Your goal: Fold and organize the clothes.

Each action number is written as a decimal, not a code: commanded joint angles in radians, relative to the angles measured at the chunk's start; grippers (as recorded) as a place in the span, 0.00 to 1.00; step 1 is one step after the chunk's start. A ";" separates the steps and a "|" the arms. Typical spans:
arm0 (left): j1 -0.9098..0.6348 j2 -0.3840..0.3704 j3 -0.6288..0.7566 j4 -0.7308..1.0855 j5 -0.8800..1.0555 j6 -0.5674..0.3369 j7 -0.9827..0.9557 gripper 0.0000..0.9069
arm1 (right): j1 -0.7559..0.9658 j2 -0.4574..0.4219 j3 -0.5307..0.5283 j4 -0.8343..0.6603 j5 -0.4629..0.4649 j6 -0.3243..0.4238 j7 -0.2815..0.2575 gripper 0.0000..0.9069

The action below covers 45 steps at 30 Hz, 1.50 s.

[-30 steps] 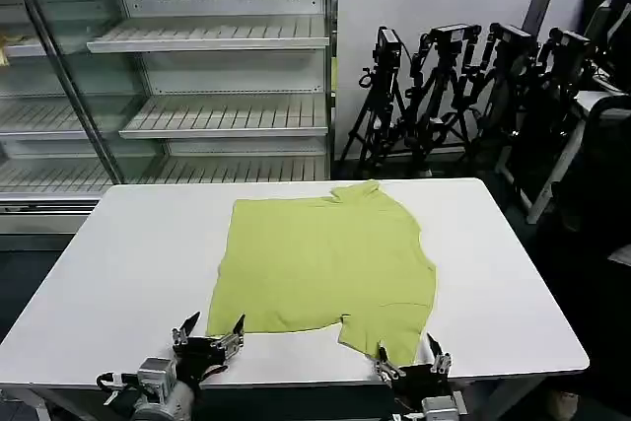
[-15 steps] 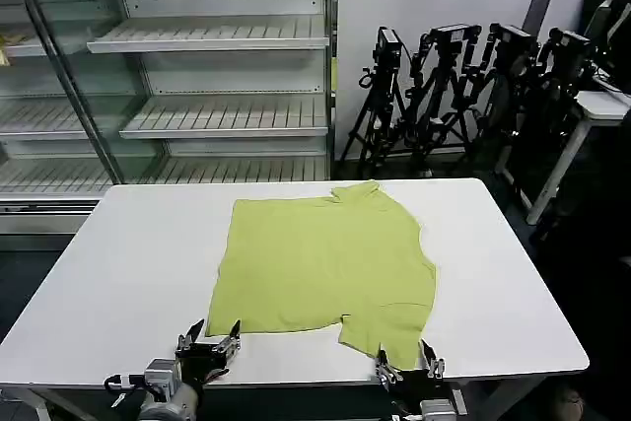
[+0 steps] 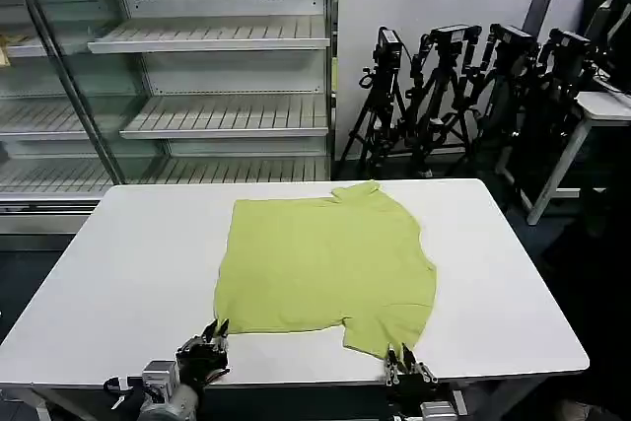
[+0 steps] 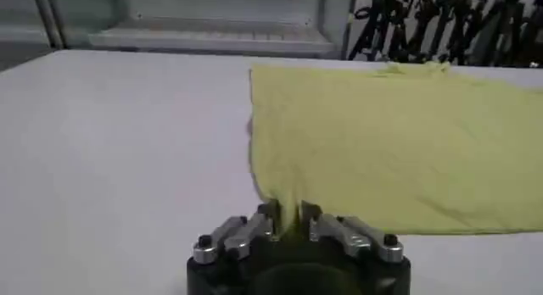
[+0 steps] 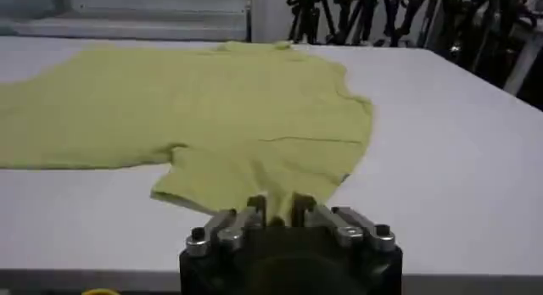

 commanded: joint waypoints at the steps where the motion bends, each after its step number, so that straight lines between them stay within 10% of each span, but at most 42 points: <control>1: 0.011 -0.004 -0.009 -0.035 -0.022 0.002 0.000 0.02 | -0.023 -0.001 -0.004 0.056 -0.003 0.016 0.001 0.00; 19: 0.214 -0.013 -0.088 -0.309 -0.004 0.002 -0.001 0.02 | -0.166 -0.050 0.038 0.286 -0.068 0.071 -0.038 0.00; 45: -0.106 0.102 -0.047 -0.032 -0.156 -0.104 0.016 0.02 | 0.295 -0.182 0.087 -0.019 0.173 0.110 -0.026 0.00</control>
